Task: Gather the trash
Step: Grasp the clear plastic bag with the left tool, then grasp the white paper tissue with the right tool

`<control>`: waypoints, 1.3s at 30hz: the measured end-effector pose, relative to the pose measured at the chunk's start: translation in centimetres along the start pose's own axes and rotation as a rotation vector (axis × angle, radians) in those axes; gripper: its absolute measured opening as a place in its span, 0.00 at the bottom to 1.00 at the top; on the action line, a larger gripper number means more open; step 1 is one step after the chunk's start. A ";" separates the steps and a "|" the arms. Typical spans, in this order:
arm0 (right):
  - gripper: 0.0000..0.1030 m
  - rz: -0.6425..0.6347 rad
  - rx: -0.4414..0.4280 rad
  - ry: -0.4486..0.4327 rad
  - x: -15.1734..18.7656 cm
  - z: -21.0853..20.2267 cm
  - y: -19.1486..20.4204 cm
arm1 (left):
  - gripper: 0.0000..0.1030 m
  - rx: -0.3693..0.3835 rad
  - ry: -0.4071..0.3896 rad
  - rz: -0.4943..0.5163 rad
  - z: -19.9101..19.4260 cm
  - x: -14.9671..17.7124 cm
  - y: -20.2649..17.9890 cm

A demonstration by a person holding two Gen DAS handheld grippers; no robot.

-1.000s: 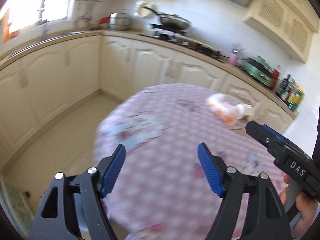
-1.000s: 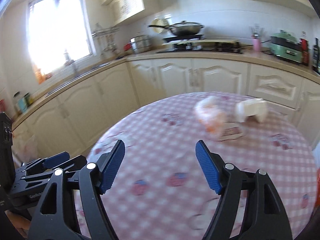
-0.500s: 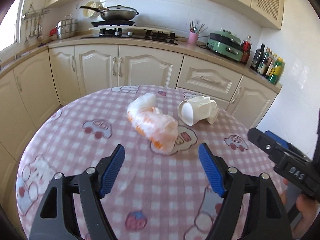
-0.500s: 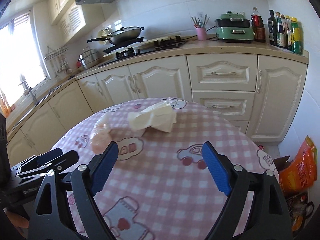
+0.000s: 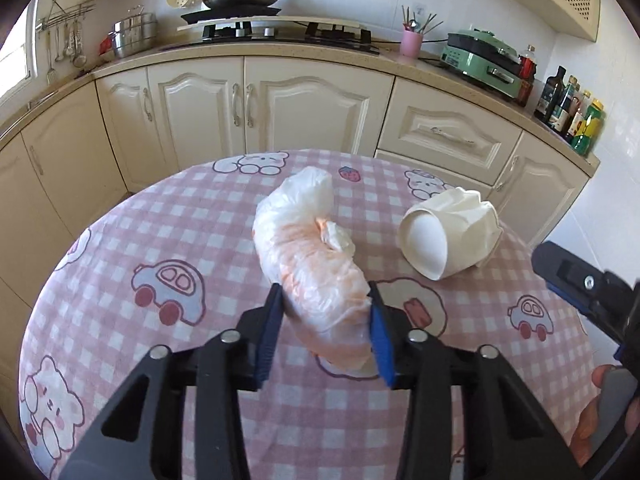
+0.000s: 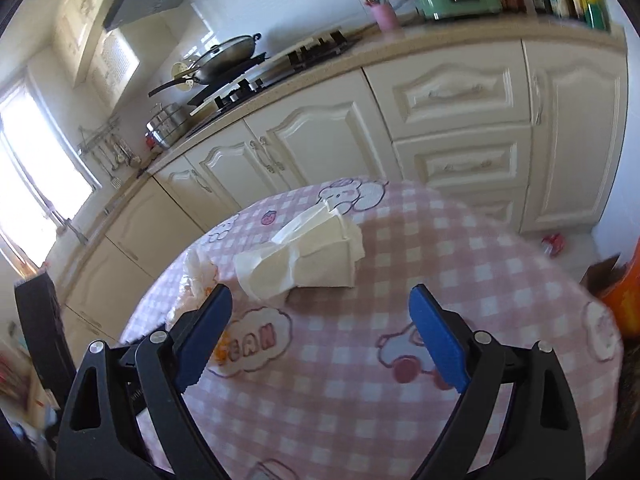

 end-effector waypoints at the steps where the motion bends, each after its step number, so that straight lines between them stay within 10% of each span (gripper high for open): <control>1: 0.84 0.028 -0.012 0.011 -0.1 0.2 0.0 | 0.33 -0.009 -0.006 -0.007 -0.1 -0.1 0.4; 18: 0.84 0.418 -0.062 0.053 -1.3 4.6 0.7 | 0.33 -0.084 -0.182 -0.070 -6.5 -2.5 4.7; 20: 0.82 0.415 -0.038 0.036 -1.8 4.8 0.5 | 0.33 -0.086 -0.183 -0.067 -6.7 -2.5 4.8; 25: 0.34 0.364 -0.064 0.051 -1.6 5.6 1.3 | 0.33 -0.068 -0.172 -0.074 -7.1 -2.3 5.2; 39: 0.28 0.037 -0.147 0.032 3.0 -1.4 11.4 | 0.33 -0.076 -0.212 -0.120 -14.6 0.7 8.4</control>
Point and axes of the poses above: each gripper's, at about its wrist camera, not at the fingertips, and z roughly the way its jaws point, y to its left, x to its underside, the point moved 9 cm from there along z, roughly the way its jaws point, and after that the axes turned 5 degrees about x, right-handed, at the moved point
